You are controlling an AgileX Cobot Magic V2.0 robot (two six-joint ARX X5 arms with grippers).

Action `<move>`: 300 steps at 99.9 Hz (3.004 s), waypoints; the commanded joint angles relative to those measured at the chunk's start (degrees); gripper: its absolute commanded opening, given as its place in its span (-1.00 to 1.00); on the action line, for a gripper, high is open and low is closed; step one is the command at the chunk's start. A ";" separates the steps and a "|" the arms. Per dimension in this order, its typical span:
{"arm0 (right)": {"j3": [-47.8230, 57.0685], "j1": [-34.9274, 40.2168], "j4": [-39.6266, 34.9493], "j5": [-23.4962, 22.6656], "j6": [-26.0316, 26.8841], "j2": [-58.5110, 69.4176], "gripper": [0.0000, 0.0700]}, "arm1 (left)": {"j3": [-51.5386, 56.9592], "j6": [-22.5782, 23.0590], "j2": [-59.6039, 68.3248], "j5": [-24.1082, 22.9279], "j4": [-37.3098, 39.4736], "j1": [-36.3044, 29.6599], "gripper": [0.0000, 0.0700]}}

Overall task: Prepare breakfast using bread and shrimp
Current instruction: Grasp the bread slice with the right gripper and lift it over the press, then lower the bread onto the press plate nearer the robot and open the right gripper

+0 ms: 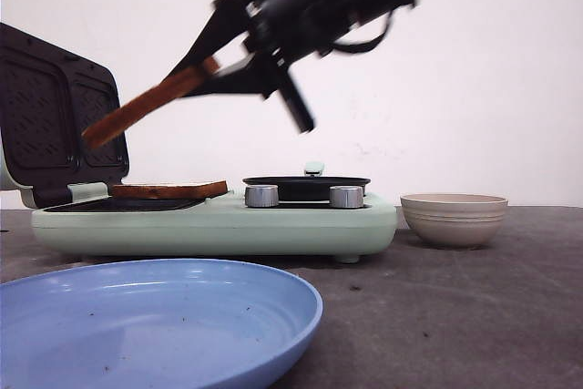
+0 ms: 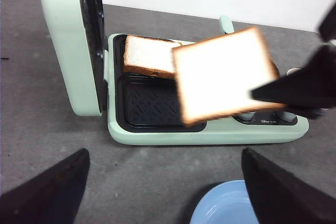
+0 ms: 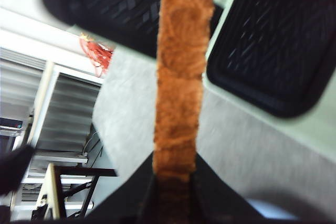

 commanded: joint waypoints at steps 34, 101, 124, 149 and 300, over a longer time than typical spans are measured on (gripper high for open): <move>13.79 0.72 0.17 -1.27 1.70 14.82 -1.00 | 0.22 0.57 -0.07 -0.33 0.61 -0.04 0.46; 14.40 1.81 0.28 3.32 2.21 15.37 -1.00 | 0.22 0.61 -0.07 -0.33 0.81 -0.04 0.46; 14.40 3.06 0.35 6.25 3.23 15.37 -1.00 | 0.22 0.59 -0.07 -0.33 0.83 -0.04 0.46; 14.40 3.65 0.35 9.16 3.87 15.37 -1.00 | 0.22 0.59 -0.07 -0.33 0.83 -0.04 0.46; 17.90 4.50 -12.63 16.50 -10.64 15.37 0.06 | 0.22 0.59 -0.07 -0.33 0.83 -0.04 0.46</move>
